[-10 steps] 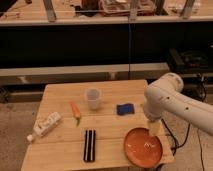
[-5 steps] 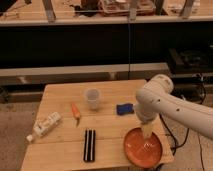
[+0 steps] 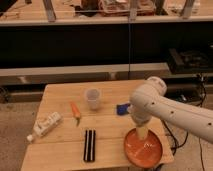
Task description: Push the eraser across the table
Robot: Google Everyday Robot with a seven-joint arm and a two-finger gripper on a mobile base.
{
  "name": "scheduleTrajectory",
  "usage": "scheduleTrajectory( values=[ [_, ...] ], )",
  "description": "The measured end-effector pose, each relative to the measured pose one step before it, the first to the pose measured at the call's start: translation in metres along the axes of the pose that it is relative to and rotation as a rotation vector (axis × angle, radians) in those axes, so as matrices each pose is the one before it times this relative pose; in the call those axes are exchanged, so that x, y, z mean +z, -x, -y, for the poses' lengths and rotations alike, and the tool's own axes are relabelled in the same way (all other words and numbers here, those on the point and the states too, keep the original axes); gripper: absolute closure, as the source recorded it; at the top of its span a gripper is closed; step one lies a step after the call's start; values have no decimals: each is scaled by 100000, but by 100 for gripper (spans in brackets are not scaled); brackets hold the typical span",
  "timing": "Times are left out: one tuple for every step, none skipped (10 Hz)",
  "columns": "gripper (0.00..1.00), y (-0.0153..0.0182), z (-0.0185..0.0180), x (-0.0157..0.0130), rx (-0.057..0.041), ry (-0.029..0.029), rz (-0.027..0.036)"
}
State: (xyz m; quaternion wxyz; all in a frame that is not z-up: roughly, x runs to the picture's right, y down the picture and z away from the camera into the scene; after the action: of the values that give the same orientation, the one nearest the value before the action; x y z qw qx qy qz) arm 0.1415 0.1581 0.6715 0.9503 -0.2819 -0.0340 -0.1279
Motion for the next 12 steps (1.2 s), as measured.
scheduleTrajectory(
  values=[
    [20, 230, -75, 42, -694, 5, 79],
    [20, 215, -91, -10, -1386, -122, 164],
    [20, 515, -216, 287, -2348, 142, 300],
    [20, 891, -154, 302, -2552, 273, 667],
    [20, 571, 62, 138, -1540, -77, 254],
    [20, 126, -82, 115, -625, 119, -31],
    [20, 313, -130, 137, -1092, 161, 198],
    [20, 329, -76, 185, -1249, 165, 147],
    [20, 336, 23, 224, -977, 72, 235],
    [20, 99, -192, 241, -646, -38, 143],
    [20, 273, -193, 243, -750, -31, 186],
    [20, 583, 63, 350, -811, -180, 435]
  ],
)
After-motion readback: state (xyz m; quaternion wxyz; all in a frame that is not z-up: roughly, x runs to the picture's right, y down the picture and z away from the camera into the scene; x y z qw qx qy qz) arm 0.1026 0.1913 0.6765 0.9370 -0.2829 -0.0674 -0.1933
